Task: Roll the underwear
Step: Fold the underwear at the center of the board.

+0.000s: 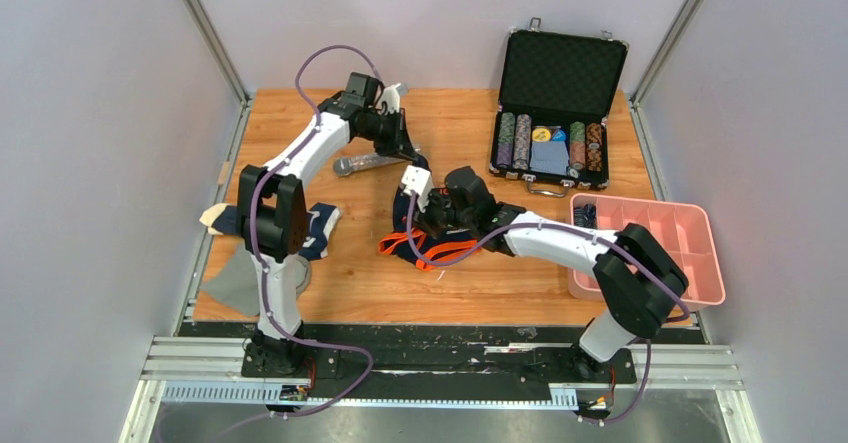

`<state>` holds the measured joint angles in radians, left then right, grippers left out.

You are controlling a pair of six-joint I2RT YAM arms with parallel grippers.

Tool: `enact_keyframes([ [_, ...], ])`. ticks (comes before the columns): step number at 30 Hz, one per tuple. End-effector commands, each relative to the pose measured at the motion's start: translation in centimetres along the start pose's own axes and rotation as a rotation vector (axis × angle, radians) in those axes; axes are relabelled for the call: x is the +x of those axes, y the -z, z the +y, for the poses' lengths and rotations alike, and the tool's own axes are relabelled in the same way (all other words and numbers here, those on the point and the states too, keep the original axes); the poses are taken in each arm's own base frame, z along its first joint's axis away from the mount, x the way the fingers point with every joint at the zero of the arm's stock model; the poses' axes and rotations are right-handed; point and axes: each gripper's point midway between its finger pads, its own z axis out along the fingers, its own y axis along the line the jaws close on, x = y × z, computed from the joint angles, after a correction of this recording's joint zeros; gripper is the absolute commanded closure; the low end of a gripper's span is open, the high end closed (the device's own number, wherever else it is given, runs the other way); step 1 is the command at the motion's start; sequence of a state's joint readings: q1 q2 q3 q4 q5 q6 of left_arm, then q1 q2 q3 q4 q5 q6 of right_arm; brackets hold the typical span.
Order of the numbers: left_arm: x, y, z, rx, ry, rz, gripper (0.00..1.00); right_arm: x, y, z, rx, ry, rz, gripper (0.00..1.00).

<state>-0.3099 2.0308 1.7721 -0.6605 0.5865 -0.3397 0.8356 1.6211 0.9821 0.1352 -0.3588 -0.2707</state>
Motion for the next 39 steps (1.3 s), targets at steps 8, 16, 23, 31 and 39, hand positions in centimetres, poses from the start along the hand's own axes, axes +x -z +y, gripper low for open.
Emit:
enact_keyframes([
  [8,-1.5,-3.6,-2.0,-0.035,-0.047,-0.017,1.0,-0.5,4.8,-0.3,0.084,-0.128,-0.084,1.0],
  [16,-0.8,-6.4,-2.7,-0.062,-0.084,0.011,1.0,3.2,6.7,-0.7,0.14,-0.281,-0.016,1.0],
  [23,-0.9,-7.9,-2.5,-0.085,-0.104,0.008,1.0,5.9,7.6,-1.7,0.191,-0.374,0.034,1.0],
  [31,-0.5,-9.8,-2.3,-0.109,-0.124,0.022,1.0,7.9,8.1,-2.3,0.214,-0.425,0.066,1.0],
  [39,-0.5,-11.2,-2.3,-0.108,-0.12,0.02,1.0,9.3,8.3,-2.5,0.23,-0.439,0.091,1.0],
])
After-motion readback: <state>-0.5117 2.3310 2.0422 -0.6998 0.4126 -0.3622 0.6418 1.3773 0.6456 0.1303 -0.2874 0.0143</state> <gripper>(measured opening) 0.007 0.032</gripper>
